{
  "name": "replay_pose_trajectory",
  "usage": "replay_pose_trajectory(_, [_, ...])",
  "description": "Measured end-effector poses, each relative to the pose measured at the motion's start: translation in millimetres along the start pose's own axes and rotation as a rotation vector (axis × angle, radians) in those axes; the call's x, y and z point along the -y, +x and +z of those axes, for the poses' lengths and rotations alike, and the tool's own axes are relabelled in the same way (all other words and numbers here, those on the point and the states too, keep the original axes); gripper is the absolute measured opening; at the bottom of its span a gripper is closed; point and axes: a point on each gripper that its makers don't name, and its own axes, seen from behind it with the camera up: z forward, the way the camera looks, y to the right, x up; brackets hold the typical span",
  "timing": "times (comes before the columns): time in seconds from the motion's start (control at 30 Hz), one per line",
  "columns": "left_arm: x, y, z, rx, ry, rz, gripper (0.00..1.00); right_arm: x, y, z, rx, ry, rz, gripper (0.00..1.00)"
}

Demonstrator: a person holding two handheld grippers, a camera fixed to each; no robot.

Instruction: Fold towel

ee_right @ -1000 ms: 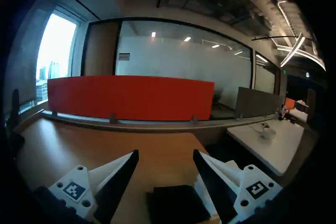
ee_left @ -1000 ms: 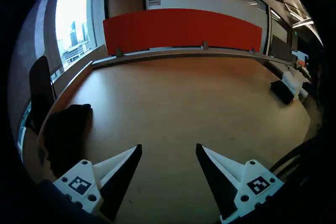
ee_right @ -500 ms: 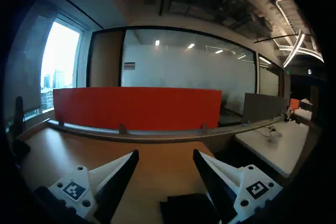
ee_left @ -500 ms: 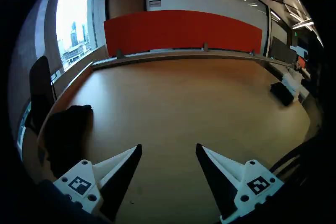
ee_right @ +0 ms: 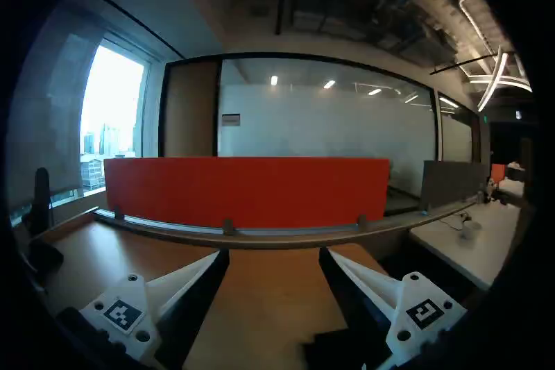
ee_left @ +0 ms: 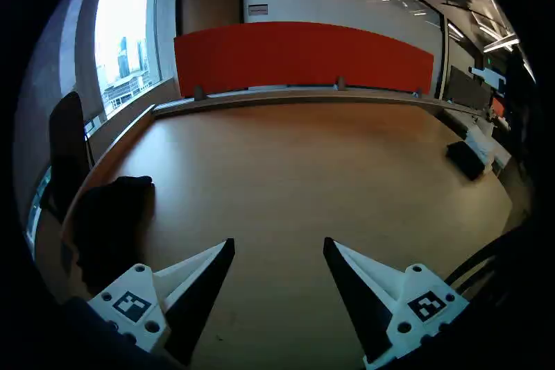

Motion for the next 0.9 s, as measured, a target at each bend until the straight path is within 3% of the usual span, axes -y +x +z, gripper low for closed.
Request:
replay_pose_trajectory(0.4, [8.3,9,1.3,-0.033,0.004,-0.001,0.95,55,8,5.2,-0.002,0.062,0.023,1.00])
replay_pose_trajectory(0.9, [23.7,47,6.5,-0.138,0.010,-0.031,0.95,85,16,2.5,0.007,0.081,0.025,1.00])
